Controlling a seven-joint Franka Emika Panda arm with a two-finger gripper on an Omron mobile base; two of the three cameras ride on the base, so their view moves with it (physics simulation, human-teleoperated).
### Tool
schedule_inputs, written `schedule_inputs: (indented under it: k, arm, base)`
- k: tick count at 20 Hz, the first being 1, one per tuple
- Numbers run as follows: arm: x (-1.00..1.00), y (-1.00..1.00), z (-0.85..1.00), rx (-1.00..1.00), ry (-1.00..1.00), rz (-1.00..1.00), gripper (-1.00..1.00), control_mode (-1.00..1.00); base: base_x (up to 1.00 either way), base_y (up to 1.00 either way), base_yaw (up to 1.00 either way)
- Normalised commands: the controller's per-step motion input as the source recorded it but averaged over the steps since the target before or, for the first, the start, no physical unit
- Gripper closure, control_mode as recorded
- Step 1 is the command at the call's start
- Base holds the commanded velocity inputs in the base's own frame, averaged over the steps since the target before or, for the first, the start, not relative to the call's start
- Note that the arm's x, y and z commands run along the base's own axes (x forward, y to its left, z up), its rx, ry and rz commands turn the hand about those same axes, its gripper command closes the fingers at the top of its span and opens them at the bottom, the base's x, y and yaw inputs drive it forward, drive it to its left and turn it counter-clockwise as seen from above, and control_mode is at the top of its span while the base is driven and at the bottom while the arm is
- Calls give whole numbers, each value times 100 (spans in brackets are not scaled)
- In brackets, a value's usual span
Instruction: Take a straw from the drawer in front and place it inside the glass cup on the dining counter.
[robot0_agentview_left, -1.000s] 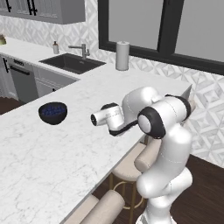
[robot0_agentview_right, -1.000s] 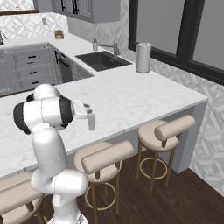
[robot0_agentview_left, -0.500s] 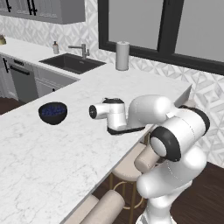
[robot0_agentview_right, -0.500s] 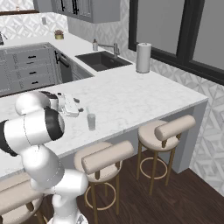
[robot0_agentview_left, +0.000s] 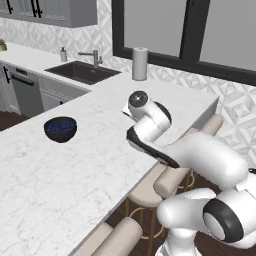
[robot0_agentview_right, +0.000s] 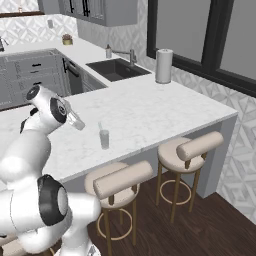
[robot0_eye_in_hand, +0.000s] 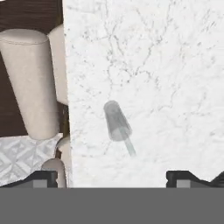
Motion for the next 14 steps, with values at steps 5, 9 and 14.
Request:
schedule_inputs:
  k: [5, 9, 14]
  arm:
    - [-100, -32, -16, 37, 53, 30, -100, -100]
    - [-100, -43, -44, 19, 47, 18, -100, -100]
    - [-100, -39, -59, 7, 28, 11, -100, -100]
  base:
    - [0, 0, 0]
    - [0, 0, 0]
    - [0, 0, 0]
